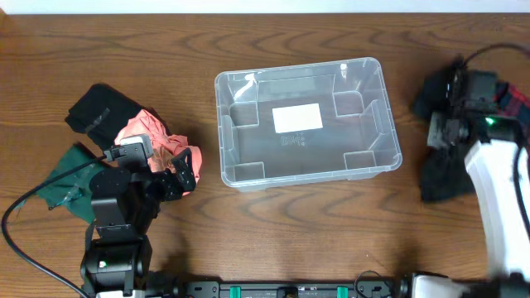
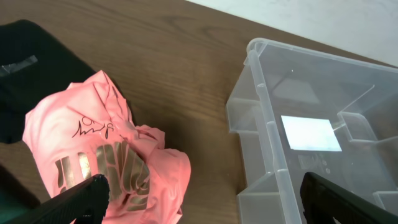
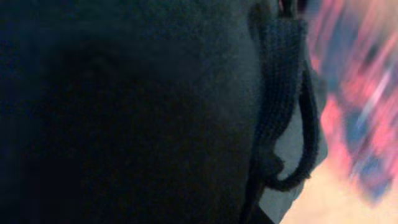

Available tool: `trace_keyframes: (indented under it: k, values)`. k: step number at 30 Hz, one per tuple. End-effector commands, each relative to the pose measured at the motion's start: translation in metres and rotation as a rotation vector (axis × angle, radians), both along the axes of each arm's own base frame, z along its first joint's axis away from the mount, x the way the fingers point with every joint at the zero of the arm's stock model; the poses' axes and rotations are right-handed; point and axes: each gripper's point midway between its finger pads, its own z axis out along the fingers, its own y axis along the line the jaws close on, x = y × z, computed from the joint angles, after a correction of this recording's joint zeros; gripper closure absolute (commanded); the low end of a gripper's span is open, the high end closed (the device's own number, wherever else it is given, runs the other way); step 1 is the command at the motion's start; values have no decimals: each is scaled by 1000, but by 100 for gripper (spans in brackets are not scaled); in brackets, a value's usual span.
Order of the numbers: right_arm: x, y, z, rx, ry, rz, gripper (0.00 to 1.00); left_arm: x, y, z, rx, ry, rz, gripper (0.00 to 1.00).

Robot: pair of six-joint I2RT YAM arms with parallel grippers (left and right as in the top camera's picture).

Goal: Pack container
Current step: 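Reach the right gripper to the black cloth and grasp it, then carry the black cloth into the container and open the right gripper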

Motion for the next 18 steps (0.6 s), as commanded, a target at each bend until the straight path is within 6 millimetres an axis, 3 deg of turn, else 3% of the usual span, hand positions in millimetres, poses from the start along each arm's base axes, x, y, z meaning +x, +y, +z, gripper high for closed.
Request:
trace_keyframes:
  k: [1,3,5,8,13,18]
  values:
    - [21,48,99,-76,-268,288,95,1,-3,13,-6,-30,-14,2]
    - [24,84,123,-65,-357,423,99,1,-3,13,-6,-30,-14,2]
    - [24,121,135,-69,-405,555,99,1,-3,13,-6,-30,-14,2]
    - [19,181,128,-70,-387,779,99,1,-3,13,-6,-30,-14,2]
    - [5,260,72,-59,-222,1032,99,1,-3,13,-6,-30,-14,2]
    - [-10,299,-9,-65,35,1153,99,1,-3,13,-6,-30,-14,2]
